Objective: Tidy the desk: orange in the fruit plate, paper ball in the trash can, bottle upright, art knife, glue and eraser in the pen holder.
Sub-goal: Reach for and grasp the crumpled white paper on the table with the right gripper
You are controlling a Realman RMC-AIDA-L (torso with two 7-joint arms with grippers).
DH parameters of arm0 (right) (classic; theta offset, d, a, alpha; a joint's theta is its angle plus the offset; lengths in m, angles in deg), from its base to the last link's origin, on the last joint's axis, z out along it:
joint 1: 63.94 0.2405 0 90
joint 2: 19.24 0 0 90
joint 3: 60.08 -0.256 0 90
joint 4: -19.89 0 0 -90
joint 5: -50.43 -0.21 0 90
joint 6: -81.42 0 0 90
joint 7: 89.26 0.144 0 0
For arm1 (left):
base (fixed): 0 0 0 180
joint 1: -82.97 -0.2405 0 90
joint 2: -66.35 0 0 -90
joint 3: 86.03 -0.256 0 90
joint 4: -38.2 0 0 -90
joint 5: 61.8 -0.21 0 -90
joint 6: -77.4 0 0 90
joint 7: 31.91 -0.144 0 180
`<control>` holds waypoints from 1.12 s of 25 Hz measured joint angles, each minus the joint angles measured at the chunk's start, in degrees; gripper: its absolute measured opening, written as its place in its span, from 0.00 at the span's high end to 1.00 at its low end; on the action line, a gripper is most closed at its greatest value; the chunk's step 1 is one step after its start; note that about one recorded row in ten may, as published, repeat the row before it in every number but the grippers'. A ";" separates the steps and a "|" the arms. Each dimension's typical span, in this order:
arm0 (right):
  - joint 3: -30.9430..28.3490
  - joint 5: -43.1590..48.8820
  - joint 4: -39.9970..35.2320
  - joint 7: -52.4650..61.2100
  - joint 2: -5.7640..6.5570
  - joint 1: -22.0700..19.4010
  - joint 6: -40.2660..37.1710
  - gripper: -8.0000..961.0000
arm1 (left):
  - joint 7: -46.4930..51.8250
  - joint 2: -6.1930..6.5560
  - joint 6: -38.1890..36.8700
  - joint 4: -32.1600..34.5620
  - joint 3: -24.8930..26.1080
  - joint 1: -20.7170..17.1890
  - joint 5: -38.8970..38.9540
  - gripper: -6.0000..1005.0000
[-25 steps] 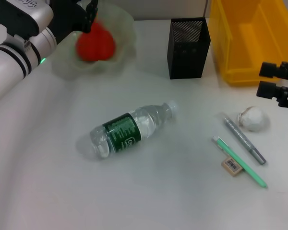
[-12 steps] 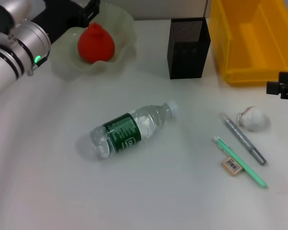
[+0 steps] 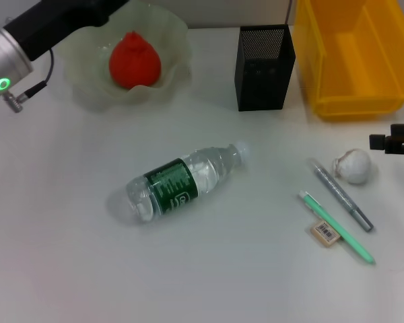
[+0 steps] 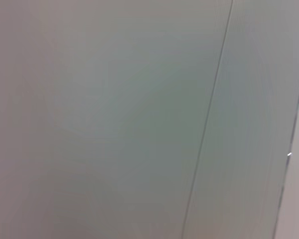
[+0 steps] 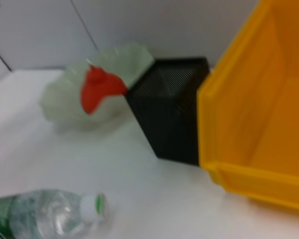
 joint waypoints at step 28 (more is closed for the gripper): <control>5.81 4.51 12.33 0.03 0.29 4.45 10.03 0.25 | 0.78 -0.14 -4.59 0.20 0.18 -3.08 -0.87 0.40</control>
